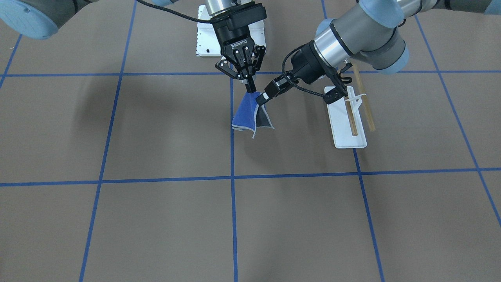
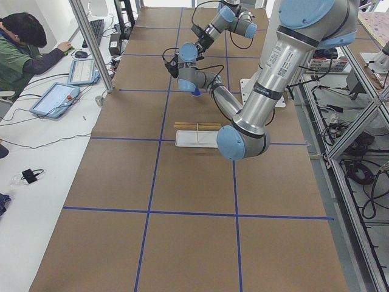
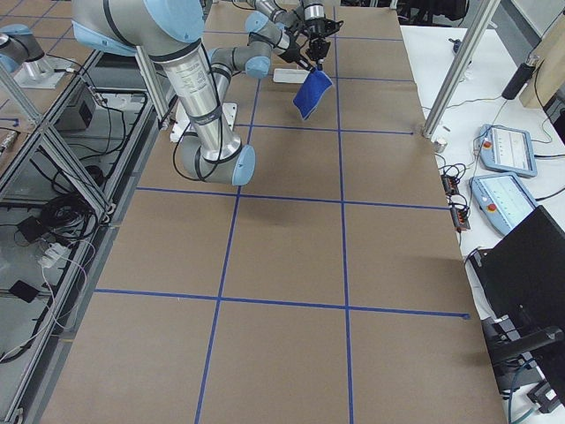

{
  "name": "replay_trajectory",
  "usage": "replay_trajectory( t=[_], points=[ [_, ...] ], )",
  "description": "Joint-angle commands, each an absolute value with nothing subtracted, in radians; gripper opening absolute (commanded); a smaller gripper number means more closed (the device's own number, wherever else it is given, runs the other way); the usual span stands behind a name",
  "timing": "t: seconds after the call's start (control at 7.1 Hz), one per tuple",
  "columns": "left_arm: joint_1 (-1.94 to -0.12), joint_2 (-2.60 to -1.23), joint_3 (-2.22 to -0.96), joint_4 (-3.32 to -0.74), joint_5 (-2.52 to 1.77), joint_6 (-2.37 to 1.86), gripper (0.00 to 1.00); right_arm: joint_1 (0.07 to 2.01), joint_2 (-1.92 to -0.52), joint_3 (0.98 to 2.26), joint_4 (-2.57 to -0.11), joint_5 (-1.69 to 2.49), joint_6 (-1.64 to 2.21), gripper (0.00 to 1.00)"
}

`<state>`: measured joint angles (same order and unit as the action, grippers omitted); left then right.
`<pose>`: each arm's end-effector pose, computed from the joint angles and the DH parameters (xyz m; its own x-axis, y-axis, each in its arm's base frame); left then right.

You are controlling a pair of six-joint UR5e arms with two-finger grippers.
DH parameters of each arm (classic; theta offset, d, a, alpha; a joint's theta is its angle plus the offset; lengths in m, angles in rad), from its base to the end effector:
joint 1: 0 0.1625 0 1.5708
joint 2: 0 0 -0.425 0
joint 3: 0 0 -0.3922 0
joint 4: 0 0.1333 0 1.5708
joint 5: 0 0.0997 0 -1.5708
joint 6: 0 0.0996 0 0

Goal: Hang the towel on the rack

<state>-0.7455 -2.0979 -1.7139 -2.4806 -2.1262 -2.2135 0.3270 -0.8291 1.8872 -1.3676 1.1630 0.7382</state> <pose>0.3896 -0.4697 0.1857 -0.1187 -0.5835 -0.8034 0.1472 0.7898 -0.5954 -0.5098 -0.3554 0.0670 0.6768 -0.4875 0.5516 -0.2258 0.5757 0.7858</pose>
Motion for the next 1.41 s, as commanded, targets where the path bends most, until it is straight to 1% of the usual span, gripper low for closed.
replay_trajectory(
  t=[0.0,0.14,0.28,0.42,0.56,0.85,0.99,1.13,1.27],
  points=[
    [-0.747,-2.095,-1.718,-2.48,-2.126,-2.214,0.0,0.333,-0.836,1.913,-1.362,1.184,0.742,0.87],
    [-0.75,-2.092,-1.726,-2.48,-2.126,-2.214,0.0,0.337,-0.851,1.955,-1.365,1.21,0.817,1.0],
    [-0.753,-2.086,-1.736,-2.48,-2.126,-2.212,0.0,0.403,-0.864,1.971,-1.376,1.333,0.839,1.0],
    [-0.756,-2.044,-1.773,-2.48,-2.129,-2.209,0.0,0.492,-0.911,1.971,-1.377,1.488,0.844,1.0],
    [-0.773,-1.984,-1.825,-2.48,-2.14,-2.204,0.0,0.582,-0.978,1.965,-1.391,1.591,0.833,1.0],
    [-0.784,-1.858,-1.897,-2.479,-2.158,-2.093,0.0,0.755,-1.005,1.907,-1.46,1.818,0.748,1.0],
    [-0.813,-1.818,-1.901,-2.48,-2.163,-2.059,0.0,0.819,-1.006,1.848,-1.491,1.892,0.73,1.0],
    [-0.848,-1.763,-1.899,-2.506,-2.163,-2.031,0.0,0.859,-1.037,1.836,-1.5,1.901,0.727,1.0],
    [-0.88,-1.679,-1.893,-2.582,-2.163,-1.964,0.0,0.895,-1.079,1.833,-1.503,1.907,0.727,1.0]
  ],
)
